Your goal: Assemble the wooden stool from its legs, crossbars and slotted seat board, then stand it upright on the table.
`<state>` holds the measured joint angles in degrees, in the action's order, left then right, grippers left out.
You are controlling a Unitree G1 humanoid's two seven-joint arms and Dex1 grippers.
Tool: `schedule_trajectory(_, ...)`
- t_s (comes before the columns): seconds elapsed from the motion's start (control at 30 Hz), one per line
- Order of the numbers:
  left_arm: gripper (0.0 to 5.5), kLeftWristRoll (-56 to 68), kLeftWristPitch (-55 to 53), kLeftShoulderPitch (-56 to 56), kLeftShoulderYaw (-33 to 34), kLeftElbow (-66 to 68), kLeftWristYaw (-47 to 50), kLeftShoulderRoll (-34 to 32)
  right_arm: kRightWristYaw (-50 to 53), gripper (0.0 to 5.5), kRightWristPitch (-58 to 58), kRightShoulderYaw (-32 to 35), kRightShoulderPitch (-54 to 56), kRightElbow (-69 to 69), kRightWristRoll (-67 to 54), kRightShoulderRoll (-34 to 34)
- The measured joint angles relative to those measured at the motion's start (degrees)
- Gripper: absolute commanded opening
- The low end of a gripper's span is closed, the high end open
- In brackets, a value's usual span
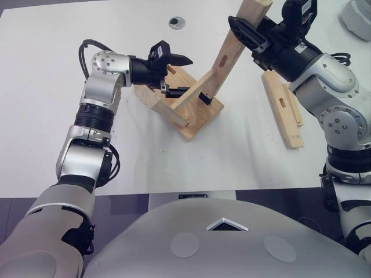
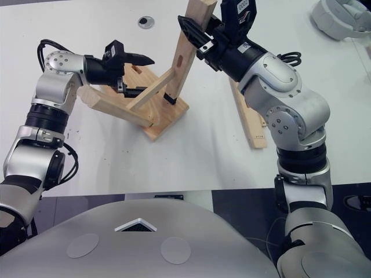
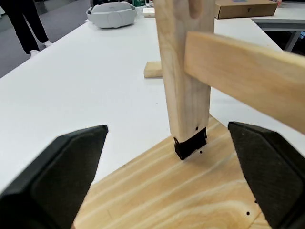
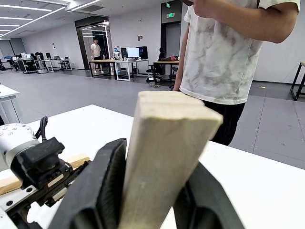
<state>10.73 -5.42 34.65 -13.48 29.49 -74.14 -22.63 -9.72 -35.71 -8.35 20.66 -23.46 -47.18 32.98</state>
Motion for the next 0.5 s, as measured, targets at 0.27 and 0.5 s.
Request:
schedule_trajectory(0.27,4.65,0.05,2.25,2.88,1.61,1.33,2.27,1.56,0.04,1.24,-0.01,-0.02,0.09,0.39,0.01,-0.27)
schedule_trajectory(0.5,4.65,2.8,0.34,3.37,4.29,-0.76,1.91,2.24,0.16,1.24,-0.01,-0.03,0.14,1.07,0.01,-0.46)
